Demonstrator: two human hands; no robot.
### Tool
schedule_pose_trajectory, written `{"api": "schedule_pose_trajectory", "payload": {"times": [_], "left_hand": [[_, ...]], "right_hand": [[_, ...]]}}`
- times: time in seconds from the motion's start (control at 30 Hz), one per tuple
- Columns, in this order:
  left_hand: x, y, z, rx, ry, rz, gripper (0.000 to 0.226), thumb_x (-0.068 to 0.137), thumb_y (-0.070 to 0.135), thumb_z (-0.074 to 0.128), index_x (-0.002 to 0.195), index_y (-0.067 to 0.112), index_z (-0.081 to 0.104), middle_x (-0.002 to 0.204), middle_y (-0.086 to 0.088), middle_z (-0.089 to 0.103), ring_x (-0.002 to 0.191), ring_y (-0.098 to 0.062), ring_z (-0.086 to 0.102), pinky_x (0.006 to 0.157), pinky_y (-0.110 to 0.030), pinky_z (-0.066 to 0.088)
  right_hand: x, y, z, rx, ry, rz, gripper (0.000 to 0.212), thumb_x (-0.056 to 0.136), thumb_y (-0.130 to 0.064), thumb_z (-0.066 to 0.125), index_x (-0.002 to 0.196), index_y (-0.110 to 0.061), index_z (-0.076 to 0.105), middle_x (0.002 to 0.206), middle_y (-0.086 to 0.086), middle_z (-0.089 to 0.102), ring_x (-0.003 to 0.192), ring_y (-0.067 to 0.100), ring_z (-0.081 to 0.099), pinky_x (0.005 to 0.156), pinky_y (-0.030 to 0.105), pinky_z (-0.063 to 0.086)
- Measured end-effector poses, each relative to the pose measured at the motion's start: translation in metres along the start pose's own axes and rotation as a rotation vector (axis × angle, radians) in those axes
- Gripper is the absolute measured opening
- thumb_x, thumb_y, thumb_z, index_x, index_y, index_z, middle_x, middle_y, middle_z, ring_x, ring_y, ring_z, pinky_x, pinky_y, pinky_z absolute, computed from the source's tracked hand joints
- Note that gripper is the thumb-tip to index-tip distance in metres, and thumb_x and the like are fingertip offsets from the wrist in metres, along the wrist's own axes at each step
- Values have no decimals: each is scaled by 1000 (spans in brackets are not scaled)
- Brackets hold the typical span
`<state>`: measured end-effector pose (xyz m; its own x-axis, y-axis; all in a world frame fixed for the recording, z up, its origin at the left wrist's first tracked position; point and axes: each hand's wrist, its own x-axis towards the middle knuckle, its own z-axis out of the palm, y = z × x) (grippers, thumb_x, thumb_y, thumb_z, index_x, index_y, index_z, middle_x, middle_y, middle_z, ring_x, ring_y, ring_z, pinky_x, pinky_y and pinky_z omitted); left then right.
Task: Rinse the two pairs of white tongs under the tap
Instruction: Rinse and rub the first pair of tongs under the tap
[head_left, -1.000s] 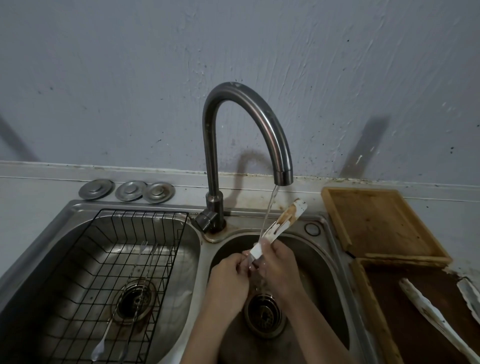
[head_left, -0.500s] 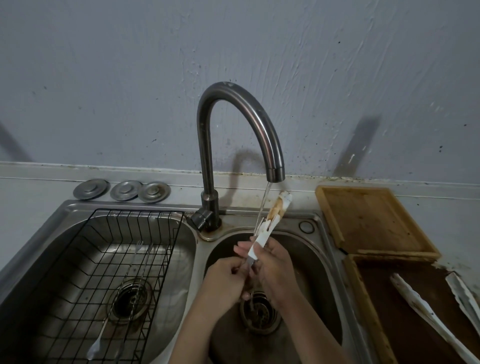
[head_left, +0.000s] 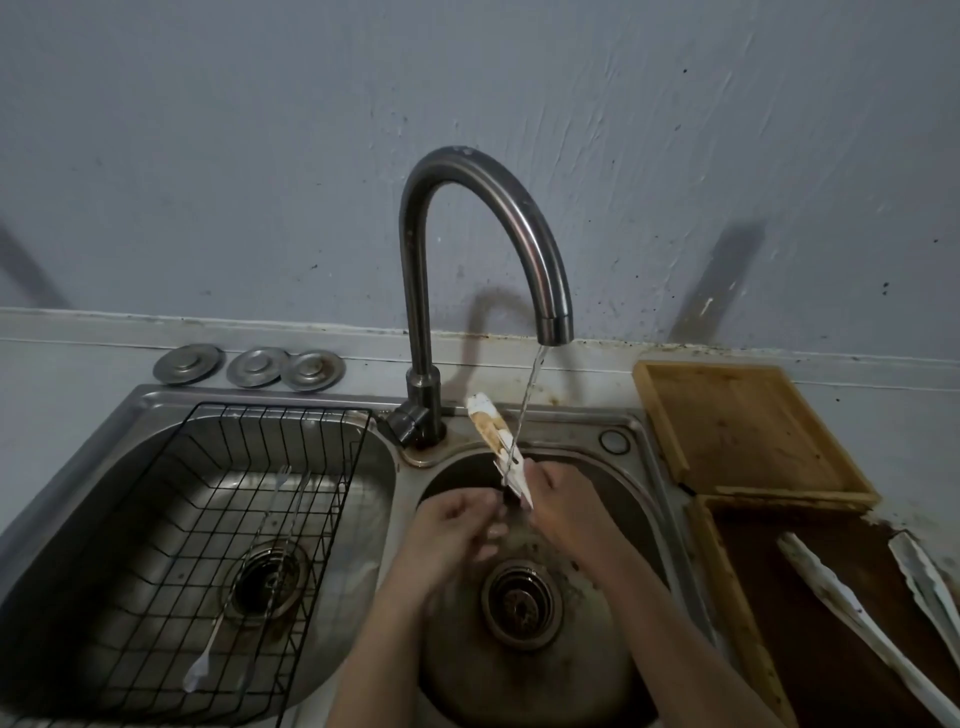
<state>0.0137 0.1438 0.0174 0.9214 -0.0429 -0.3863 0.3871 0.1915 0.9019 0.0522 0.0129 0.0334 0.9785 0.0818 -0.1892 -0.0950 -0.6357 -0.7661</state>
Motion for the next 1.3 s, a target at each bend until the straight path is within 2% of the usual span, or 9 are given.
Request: {"api": "schedule_pose_trajectory", "payload": {"times": [0.17, 0.3, 0.43, 0.53, 0.67, 0.87, 1.07, 1.2, 1.3], "left_hand": [[2, -10, 19, -288, -34, -100, 18, 89, 10, 57, 85, 10, 75, 76, -13, 61, 67, -17, 52, 65, -25, 49], [11, -16, 20, -335, 43, -155, 20, 90, 19, 56, 92, 4, 70, 70, -8, 70, 65, -15, 62, 65, -25, 52], [20, -16, 23, -421, 131, -213, 30, 95, 26, 49, 101, 1, 65, 60, -4, 71, 51, -12, 68, 46, -21, 52], [24, -16, 25, -367, 77, -191, 31, 91, 24, 57, 98, -6, 63, 51, -3, 59, 39, -9, 52, 38, -18, 41], [28, -15, 23, -282, 40, -182, 31, 88, 22, 61, 99, -7, 65, 50, -1, 62, 38, -8, 53, 36, -16, 39], [41, -9, 19, -224, 275, -237, 44, 94, 39, 46, 78, 3, 63, 46, -5, 64, 43, -15, 54, 46, -25, 40], [34, -12, 20, -119, 91, -195, 33, 85, 28, 64, 64, 4, 54, 42, -3, 52, 30, -8, 38, 34, -17, 31], [45, -5, 6, -205, 287, -200, 43, 96, 37, 43, 78, 1, 58, 36, 0, 55, 30, -8, 49, 33, -18, 36], [42, -7, 11, -161, 244, -192, 33, 94, 30, 52, 82, -1, 57, 36, 0, 56, 30, -6, 52, 32, -15, 39]], "right_hand": [[-7, 2, 4, -37, -111, 23, 32, 100, -30, 33, 80, -16, 54, 64, -5, 53, 51, 2, 48, 37, 7, 32], [-3, 8, 3, -90, -141, 8, 37, 100, -30, 34, 68, -21, 50, 63, -3, 53, 54, 6, 48, 48, 19, 33], [-2, 9, 4, -114, -149, -17, 41, 99, -30, 34, 61, -23, 46, 60, -3, 50, 53, 6, 45, 50, 22, 30], [1, 11, 2, -116, -147, -20, 40, 99, -29, 34, 61, -23, 47, 60, -4, 50, 54, 5, 46, 50, 20, 30], [1, 13, -2, -112, -158, -20, 40, 100, -29, 34, 62, -23, 46, 60, -4, 51, 53, 5, 47, 49, 18, 31], [-5, 7, -7, -164, -200, -57, 43, 100, -31, 33, 58, -23, 40, 54, -4, 43, 47, 6, 40, 44, 15, 28], [-8, 15, -17, -170, -273, -14, 39, 99, -31, 35, 67, -18, 52, 59, -2, 49, 50, 9, 45, 51, 22, 36], [-13, 14, -31, -184, -306, -43, 40, 99, -32, 36, 72, -9, 55, 56, 0, 48, 47, 9, 44, 51, 24, 37], [-11, 16, -34, -231, -307, -59, 41, 99, -31, 35, 68, -11, 51, 56, 0, 47, 48, 10, 45, 51, 25, 39]]}}
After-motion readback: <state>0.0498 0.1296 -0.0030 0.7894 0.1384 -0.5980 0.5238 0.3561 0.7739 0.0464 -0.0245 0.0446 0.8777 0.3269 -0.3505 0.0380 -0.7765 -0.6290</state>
